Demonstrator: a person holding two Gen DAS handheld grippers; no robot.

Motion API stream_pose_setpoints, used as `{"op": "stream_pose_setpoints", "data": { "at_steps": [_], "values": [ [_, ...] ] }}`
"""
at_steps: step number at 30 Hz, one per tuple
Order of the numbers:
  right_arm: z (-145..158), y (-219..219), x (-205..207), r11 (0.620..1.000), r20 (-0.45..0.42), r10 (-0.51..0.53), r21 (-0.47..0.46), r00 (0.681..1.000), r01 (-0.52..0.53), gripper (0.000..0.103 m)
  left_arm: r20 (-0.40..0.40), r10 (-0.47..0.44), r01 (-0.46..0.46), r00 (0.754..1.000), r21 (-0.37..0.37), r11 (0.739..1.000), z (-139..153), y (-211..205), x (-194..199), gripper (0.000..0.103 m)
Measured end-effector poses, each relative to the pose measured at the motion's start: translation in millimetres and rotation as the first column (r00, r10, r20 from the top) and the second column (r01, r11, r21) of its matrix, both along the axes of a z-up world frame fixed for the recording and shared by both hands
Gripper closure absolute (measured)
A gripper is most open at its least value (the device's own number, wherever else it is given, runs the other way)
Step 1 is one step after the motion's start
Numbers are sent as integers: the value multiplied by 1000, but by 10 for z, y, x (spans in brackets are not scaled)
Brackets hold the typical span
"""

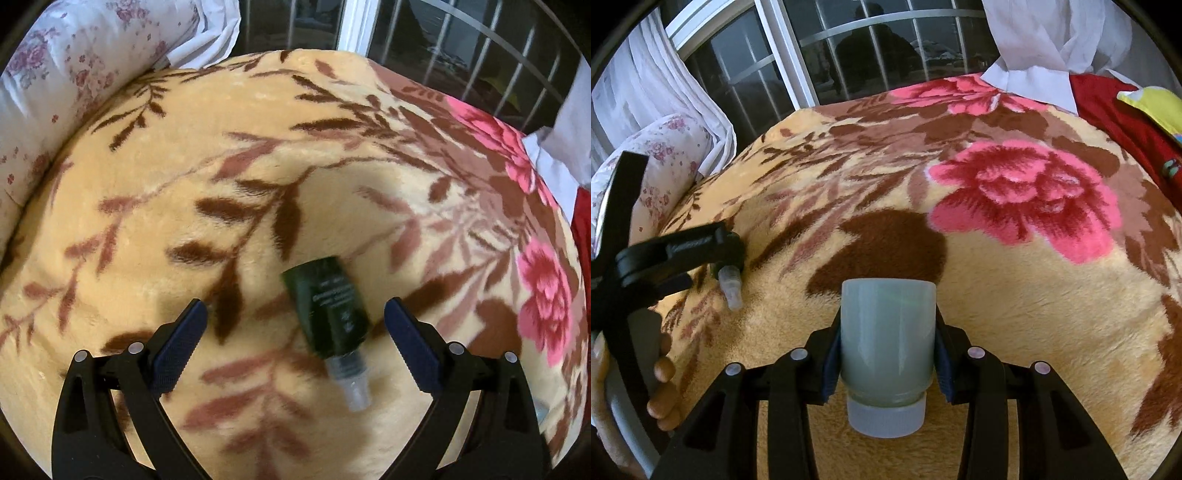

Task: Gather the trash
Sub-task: 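Grasp the dark green eye-drop bottle with the left gripper while the right holds the bottle, then carry both bottles down into the orange bin and open both grippers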

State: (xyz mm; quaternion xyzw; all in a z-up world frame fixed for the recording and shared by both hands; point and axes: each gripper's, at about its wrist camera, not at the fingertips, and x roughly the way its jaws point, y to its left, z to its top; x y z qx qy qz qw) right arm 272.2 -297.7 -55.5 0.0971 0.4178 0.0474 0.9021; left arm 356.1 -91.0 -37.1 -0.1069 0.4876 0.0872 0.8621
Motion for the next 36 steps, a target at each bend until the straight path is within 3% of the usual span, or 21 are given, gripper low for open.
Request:
{"op": "stream_pose_setpoints", "data": {
  "at_steps": [6,9,13,17,22,26,32,36],
  "values": [
    [-16,-35,16,1000,-8,-1,21,1000,1,61,-22,120,-119,993,23,993,-173,43,132,11],
    [-20,-37,23,1000,-10,0,22,1000,0,61,-1,125,-125,992,63,990,-151,-8,118,25],
    [-30,-36,26,1000,-15,3,27,1000,-3,61,40,103,-106,994,67,992,-100,-38,53,53],
    [-33,-38,30,1000,-17,3,27,1000,-2,61,46,79,-83,996,79,993,-85,-72,52,59],
    [-45,-48,38,1000,-22,4,27,1000,-3,61,68,11,-18,998,92,996,-38,-111,-4,65],
    [-57,-47,49,1000,-29,5,26,1000,-4,61,100,-93,85,991,81,993,33,-94,-137,68],
    [-54,-5,60,1000,-40,3,-8,999,-3,61,185,-268,235,945,183,955,210,-83,-543,69],
    [12,30,20,999,-16,-1,-35,1000,0,62,223,-299,268,928,160,950,299,30,-836,69]
  ]
}}
